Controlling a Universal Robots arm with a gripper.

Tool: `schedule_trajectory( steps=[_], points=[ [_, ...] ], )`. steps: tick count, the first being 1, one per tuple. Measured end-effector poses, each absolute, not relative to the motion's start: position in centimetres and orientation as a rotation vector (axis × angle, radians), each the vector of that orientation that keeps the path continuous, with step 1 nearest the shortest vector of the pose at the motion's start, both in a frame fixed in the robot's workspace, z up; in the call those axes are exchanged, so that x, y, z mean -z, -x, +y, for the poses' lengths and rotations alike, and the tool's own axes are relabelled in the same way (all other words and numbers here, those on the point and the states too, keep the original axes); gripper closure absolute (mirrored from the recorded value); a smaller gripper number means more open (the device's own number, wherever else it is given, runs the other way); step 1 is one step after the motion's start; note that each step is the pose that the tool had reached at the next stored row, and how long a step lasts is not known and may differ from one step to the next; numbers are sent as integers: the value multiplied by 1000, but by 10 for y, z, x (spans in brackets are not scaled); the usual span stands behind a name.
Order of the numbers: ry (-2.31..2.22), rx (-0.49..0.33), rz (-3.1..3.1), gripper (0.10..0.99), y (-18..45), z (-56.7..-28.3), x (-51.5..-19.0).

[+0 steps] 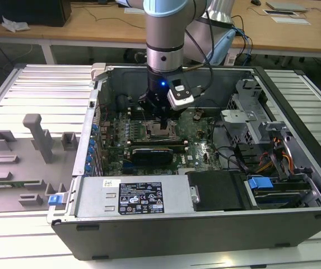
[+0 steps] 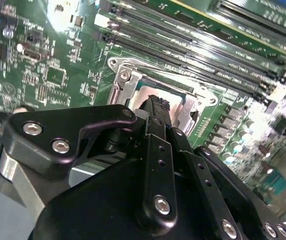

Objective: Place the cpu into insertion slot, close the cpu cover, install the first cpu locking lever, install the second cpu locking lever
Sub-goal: 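Close the cpu cover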

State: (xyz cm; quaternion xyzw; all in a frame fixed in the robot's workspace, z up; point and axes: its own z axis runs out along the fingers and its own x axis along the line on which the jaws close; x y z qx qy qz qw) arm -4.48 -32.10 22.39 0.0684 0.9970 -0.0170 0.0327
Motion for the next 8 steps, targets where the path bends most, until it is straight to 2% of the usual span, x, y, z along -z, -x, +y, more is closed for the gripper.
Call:
schedule_trajectory(
  steps=[8],
  points=[
    [83,69,3071,980,45,-321,-223]
  ],
)
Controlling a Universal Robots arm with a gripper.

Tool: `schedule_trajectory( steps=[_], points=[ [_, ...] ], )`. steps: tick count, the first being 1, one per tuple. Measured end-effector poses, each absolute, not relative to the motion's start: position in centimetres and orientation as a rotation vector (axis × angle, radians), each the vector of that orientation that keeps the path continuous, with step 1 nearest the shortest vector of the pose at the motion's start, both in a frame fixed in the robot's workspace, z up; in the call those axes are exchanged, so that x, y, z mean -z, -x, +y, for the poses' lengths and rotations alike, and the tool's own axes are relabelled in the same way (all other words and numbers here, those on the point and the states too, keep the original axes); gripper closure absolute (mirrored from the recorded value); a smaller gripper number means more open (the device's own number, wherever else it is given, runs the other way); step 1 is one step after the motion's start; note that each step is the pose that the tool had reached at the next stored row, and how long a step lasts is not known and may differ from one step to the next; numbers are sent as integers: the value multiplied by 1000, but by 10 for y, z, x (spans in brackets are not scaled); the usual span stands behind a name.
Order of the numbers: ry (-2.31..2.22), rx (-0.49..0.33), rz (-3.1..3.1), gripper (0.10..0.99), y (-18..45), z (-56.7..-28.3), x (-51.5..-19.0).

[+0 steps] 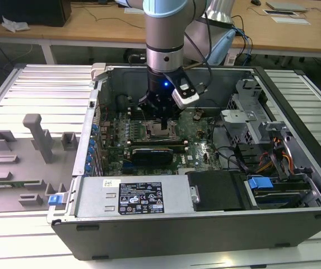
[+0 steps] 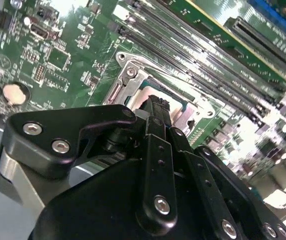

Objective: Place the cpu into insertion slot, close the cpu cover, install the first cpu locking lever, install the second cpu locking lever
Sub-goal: 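Close the cpu cover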

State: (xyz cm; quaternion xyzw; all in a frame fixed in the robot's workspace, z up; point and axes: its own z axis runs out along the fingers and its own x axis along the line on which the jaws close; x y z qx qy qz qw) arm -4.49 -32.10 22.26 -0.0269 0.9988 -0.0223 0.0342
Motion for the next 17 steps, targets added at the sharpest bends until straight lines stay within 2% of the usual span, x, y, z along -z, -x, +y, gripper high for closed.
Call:
schedule_trajectory(
  steps=[17],
  points=[
    [238,74,3123,980,53,-321,-220]
  ],
)
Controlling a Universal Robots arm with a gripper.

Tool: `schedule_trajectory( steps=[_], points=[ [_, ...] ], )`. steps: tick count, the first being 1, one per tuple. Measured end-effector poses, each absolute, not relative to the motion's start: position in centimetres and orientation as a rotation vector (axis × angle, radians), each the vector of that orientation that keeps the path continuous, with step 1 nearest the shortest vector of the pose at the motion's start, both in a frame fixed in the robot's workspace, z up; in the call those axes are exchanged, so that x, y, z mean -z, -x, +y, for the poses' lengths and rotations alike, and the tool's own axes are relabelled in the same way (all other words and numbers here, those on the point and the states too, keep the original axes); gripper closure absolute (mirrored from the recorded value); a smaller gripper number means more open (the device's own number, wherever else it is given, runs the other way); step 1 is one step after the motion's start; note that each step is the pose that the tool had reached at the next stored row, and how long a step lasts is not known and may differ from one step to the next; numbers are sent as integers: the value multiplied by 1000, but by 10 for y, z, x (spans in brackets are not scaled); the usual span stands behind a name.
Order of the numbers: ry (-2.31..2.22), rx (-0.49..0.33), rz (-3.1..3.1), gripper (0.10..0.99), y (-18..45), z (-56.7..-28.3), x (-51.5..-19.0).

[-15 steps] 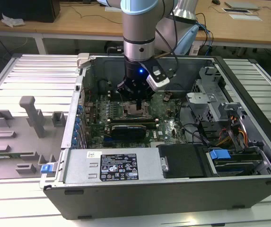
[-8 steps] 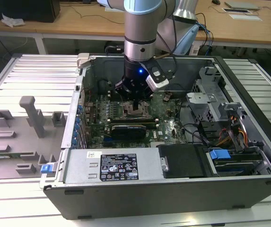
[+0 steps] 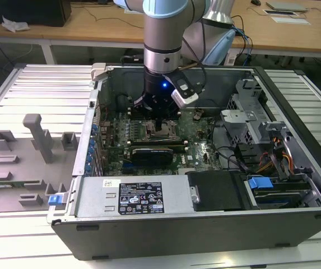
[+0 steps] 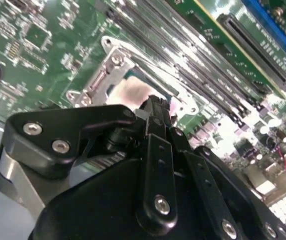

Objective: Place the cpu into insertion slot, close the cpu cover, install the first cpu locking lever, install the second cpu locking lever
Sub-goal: 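Close the cpu cover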

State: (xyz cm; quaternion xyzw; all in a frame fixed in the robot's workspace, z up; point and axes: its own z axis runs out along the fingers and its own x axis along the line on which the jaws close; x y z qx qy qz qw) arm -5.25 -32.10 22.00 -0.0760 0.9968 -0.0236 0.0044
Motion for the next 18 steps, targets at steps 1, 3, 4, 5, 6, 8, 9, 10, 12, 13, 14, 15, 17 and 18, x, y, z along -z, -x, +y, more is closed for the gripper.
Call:
schedule_trajectory(
  steps=[1,3,4,5,6,8,9,10,12,13,14,15,17,18],
  points=[
    [241,74,3123,980,55,-321,-220],
    [244,74,3122,980,59,-321,-219],
    [244,74,3122,980,61,-321,-219],
    [244,74,3122,980,61,-321,-218],
    [238,74,3123,980,61,-321,-218],
    [208,74,3125,980,62,-321,-218],
    [187,74,3127,980,63,-321,-217],
    [173,74,3128,980,63,-321,-216],
    [167,74,3129,980,63,-321,-215],
    [166,74,3129,980,63,-321,-214],
    [165,74,3129,980,63,-321,-213],
    [164,74,3129,980,64,-321,-213],
    [163,74,3129,980,64,-321,-212],
    [162,73,3129,980,64,-321,-211]
  ],
)
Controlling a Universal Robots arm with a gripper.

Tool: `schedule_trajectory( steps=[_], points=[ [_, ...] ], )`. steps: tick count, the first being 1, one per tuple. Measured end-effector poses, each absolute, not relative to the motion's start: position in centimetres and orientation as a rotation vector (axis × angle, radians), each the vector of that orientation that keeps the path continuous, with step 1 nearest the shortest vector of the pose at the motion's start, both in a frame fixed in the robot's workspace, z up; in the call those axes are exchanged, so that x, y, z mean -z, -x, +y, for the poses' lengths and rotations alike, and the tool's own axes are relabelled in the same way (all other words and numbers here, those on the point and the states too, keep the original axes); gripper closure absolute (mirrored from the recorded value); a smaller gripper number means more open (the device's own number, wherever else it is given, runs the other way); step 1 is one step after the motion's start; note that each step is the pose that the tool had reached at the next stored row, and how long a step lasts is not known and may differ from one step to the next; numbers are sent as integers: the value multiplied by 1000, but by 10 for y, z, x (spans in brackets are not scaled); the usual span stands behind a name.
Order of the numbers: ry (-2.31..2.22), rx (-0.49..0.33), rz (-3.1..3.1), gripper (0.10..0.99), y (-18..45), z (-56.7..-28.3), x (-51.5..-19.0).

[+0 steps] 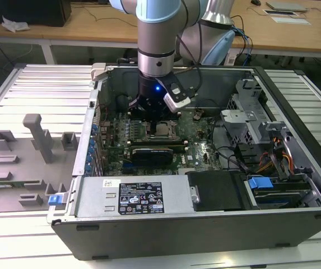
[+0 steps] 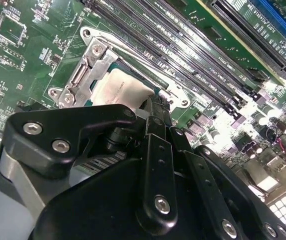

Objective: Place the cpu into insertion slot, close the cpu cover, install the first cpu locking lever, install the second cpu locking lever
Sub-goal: 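Close the cpu cover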

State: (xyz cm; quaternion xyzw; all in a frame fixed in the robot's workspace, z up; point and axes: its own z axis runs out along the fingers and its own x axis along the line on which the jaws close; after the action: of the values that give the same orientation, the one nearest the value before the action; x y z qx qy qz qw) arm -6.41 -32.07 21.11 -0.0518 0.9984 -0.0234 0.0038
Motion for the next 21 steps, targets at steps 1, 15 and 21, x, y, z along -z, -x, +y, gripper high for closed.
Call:
schedule_trajectory(
  steps=[1,15,21],
  points=[
    [162,74,3129,980,64,-321,-210],
    [160,72,3129,980,70,-321,-206],
    [159,72,3129,980,70,-321,-205]
  ],
)
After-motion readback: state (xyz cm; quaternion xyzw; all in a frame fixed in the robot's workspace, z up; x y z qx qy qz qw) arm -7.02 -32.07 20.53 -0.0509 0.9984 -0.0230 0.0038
